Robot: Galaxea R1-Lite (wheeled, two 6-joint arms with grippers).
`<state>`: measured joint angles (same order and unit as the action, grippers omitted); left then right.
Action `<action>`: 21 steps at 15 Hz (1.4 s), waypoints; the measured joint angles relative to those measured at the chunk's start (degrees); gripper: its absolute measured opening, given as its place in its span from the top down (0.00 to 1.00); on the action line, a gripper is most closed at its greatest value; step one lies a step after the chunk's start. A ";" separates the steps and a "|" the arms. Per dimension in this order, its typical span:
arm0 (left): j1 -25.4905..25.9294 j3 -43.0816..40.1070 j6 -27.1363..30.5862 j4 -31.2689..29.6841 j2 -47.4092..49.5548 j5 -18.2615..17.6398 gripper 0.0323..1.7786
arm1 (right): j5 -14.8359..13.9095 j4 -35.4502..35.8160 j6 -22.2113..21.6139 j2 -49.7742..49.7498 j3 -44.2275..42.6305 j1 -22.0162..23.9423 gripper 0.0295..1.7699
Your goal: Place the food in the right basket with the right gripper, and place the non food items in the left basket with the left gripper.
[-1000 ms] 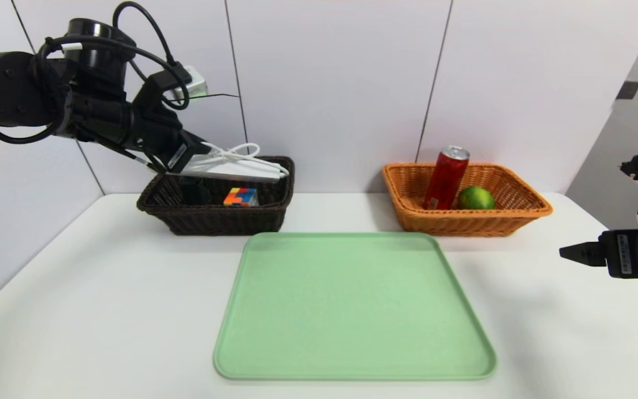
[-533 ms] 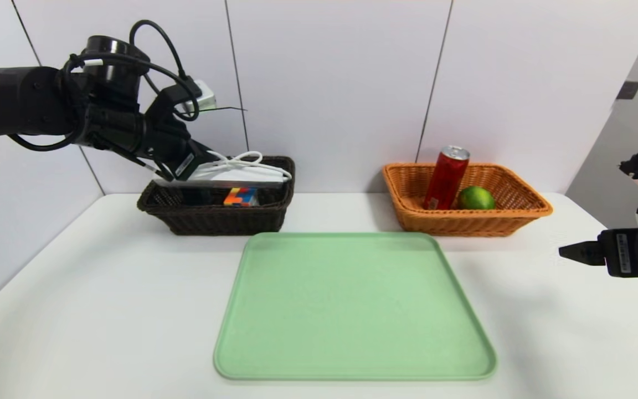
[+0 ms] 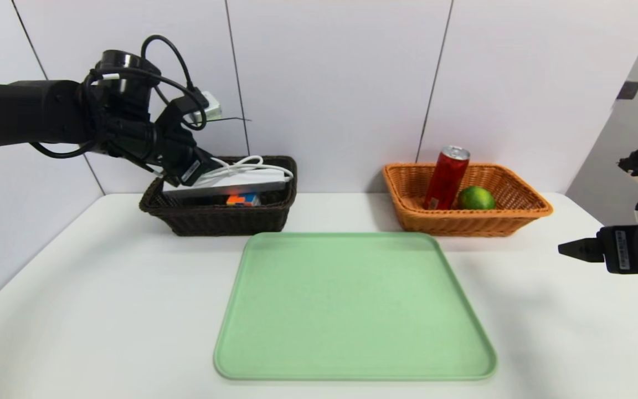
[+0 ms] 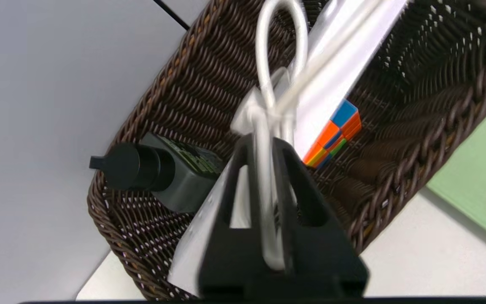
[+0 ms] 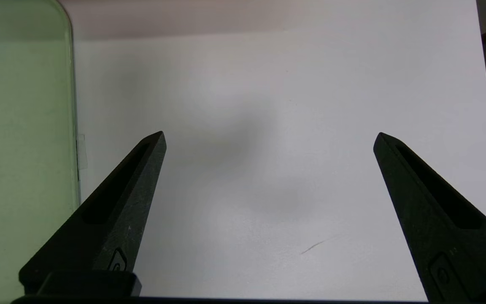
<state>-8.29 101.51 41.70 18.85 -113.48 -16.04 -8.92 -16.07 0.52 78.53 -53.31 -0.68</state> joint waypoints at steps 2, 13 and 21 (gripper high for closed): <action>-0.02 0.02 -0.12 -2.10 -0.38 0.22 0.68 | 0.00 0.04 -0.04 0.10 0.00 0.00 0.04; 0.09 11.56 -3.95 -1.54 0.41 3.43 0.20 | 0.09 0.41 0.00 -0.01 -0.96 -0.20 0.04; -5.33 9.73 -41.37 17.53 16.60 14.53 0.10 | 10.68 6.97 0.07 -1.49 -3.57 -2.10 0.04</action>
<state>-13.62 111.24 0.33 36.38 -96.88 -1.51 1.76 -9.09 0.60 77.04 -56.88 -2.78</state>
